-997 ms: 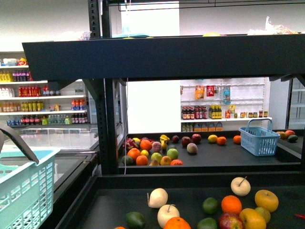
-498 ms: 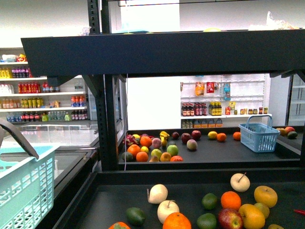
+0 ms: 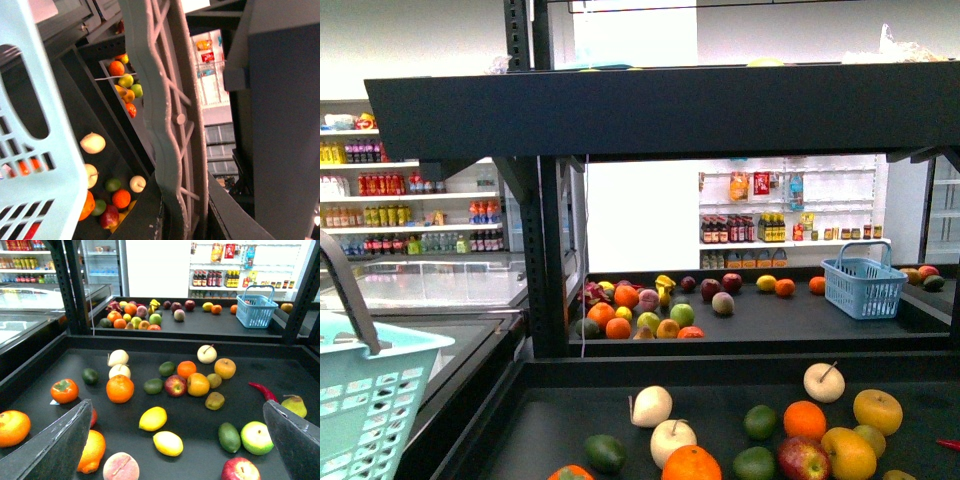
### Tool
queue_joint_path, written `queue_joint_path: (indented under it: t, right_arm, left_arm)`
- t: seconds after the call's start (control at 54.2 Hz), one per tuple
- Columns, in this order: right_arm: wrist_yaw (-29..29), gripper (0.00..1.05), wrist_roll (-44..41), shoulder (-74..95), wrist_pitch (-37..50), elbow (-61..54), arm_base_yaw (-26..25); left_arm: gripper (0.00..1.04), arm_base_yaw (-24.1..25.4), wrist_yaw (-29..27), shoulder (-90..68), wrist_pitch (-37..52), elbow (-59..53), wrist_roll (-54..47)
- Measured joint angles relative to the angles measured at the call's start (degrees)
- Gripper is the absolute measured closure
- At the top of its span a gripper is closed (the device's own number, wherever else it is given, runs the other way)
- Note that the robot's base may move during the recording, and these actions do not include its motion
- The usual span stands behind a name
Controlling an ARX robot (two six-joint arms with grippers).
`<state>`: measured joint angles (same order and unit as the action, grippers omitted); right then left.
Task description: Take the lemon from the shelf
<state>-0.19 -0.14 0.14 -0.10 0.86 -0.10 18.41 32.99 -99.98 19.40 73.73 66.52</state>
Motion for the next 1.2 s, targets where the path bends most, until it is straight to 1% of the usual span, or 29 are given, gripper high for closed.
queue_joint_path:
  t: [0.148,0.295,0.572,0.831,1.052,1.2]
  right_arm:
    - [0.0,0.02,0.0,0.0,0.0,0.0,0.0]
    - [0.0,0.02,0.0,0.0,0.0,0.0,0.0]
    - [0.0,0.02,0.0,0.0,0.0,0.0,0.0]
    - [0.0,0.02,0.0,0.0,0.0,0.0,0.0]
    - [0.0,0.02,0.0,0.0,0.0,0.0,0.0]
    - [0.0,0.02,0.0,0.0,0.0,0.0,0.0]
  left_arm:
    - [0.93,-2.27,0.13,3.08,-1.6,-0.46,-3.26]
    - [0.93,-5.92,0.68,5.29,-3.54,-0.46,-5.66]
    - [0.93,-17.18,1.46,7.78,-7.5,-0.57,-8.57]
    - [0.93,-27.43,2.05,7.56,-7.02,-0.57,-11.13]
    - [0.93,-34.84,4.17,4.13,-5.42,0.04,-14.45]
    - [0.93,-37.9,5.97,2.08,-4.31,0.09,-15.41]
